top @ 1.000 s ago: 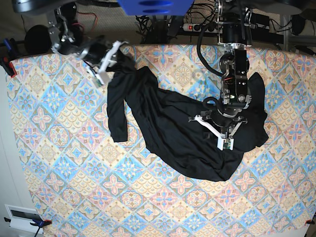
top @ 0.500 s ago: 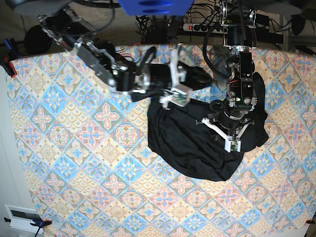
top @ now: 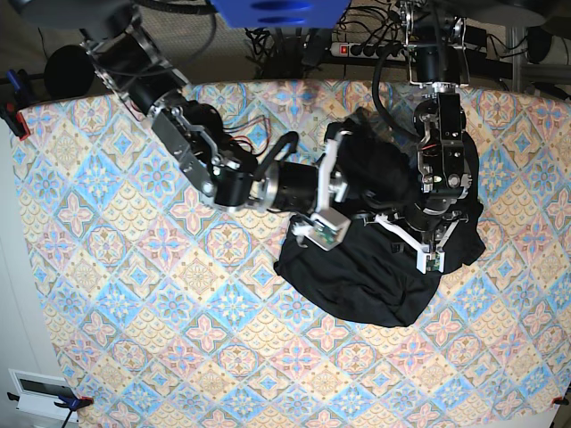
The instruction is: Layout the t-shirt on the table in an organized manner, then fold the t-shirt properly
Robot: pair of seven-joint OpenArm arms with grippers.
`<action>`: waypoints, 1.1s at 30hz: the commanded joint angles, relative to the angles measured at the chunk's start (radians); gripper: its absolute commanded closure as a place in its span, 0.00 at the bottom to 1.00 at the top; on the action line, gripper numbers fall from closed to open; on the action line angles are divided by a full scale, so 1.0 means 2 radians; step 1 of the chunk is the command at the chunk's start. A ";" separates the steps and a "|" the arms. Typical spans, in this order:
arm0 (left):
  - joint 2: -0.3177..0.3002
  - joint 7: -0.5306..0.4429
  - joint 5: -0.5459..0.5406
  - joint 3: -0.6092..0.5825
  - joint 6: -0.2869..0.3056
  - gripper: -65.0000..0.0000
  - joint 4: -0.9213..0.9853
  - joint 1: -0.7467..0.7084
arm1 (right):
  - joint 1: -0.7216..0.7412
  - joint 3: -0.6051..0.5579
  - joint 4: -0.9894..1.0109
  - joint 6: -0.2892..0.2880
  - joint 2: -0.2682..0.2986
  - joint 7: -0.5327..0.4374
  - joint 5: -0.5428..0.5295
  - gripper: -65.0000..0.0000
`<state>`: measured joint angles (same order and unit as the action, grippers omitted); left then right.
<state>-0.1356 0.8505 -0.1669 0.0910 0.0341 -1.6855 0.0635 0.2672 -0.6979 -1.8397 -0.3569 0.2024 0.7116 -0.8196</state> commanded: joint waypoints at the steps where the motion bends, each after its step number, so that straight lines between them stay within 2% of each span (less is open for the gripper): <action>1: -0.002 -0.011 -0.003 0.001 0.001 0.70 -0.008 0.010 | 0.000 0.003 -0.010 -0.005 0.000 -0.013 -0.009 0.87; 3: -0.001 -0.011 -0.003 0.001 0.001 0.70 -0.008 0.012 | -0.011 0.013 -0.010 0.006 0.015 -0.013 -0.006 0.80; 6: -0.001 -0.011 -0.003 0.001 0.001 0.70 -0.008 0.012 | -0.025 0.027 -0.007 0.047 0.020 -0.013 0.031 0.72; 10: -0.002 -0.011 -0.004 0.003 0.001 0.70 -0.010 0.013 | -0.024 0.031 0.004 0.049 0.020 -0.013 0.119 0.68; 13: 0.000 -0.011 -0.004 0.043 0.001 0.70 -0.015 0.012 | -0.024 0.029 0.017 0.049 0.020 -0.014 0.152 0.68; 17: 0.007 -0.009 -0.004 0.123 0.001 0.70 -0.016 0.010 | -0.022 0.031 0.062 0.049 0.020 -0.019 0.156 0.68; 20: 0.008 -0.008 -0.004 0.163 0.002 0.70 -0.015 0.009 | 0.009 0.029 0.096 0.049 0.019 -0.019 0.158 0.68; 26: 0.005 -0.008 -0.004 0.171 0.002 0.70 -0.018 -0.014 | 0.055 0.028 0.168 0.050 0.015 -0.020 0.159 0.68; 29: 0.006 -0.008 -0.004 0.171 0.002 0.70 -0.018 -0.024 | 0.075 0.026 0.200 0.050 -0.010 -0.032 0.155 0.68; 33: 0.008 -0.008 -0.004 0.171 0.002 0.70 -0.018 -0.036 | 0.098 0.026 0.248 0.050 -0.017 -0.041 0.158 0.68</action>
<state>-0.1143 0.8524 -0.1707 0.4320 0.0376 -1.7016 -0.0196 0.4442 -0.6533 -1.3342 -0.2619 0.1547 0.6411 -0.5030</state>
